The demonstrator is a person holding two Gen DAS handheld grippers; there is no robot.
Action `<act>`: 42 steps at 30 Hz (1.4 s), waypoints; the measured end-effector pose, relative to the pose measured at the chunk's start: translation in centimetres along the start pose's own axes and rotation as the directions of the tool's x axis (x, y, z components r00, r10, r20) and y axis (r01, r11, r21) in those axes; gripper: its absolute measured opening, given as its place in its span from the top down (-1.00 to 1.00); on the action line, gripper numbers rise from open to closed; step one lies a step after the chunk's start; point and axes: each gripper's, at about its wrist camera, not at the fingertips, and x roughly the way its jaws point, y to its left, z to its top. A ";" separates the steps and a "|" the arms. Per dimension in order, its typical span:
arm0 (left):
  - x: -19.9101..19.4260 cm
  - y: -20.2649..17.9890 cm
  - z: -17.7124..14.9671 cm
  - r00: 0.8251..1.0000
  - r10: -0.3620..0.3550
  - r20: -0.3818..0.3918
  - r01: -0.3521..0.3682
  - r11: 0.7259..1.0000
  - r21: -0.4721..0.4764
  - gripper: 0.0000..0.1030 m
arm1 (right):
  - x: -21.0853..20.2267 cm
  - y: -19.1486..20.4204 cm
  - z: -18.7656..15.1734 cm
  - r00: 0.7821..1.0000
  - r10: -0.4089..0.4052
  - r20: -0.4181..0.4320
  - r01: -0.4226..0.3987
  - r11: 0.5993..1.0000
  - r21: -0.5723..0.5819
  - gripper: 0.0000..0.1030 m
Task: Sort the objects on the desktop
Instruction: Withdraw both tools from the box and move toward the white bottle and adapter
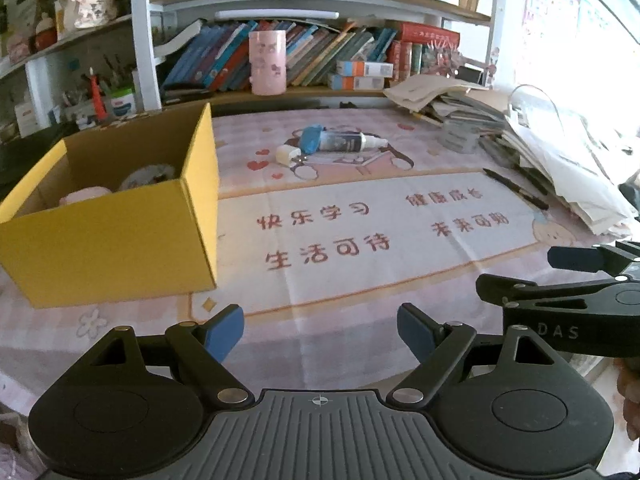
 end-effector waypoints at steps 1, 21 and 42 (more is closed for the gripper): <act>0.3 -0.1 0.2 1.000 0.001 -0.001 -0.001 1.000 0.000 -0.68 | 0.3 -0.2 0.2 1.000 0.001 -0.001 -0.001 1.000 0.001 -0.58; 8.1 -2.7 6.9 0.996 0.085 -0.042 -0.090 0.987 -0.130 -0.67 | 8.0 -5.7 6.9 0.986 0.164 -0.024 -0.165 0.983 -0.077 -0.51; 18.4 -1.2 15.4 0.965 0.260 -0.040 -0.263 0.947 -0.186 -0.66 | 20.2 -8.4 15.8 0.941 0.338 -0.005 -0.324 0.897 -0.301 -0.30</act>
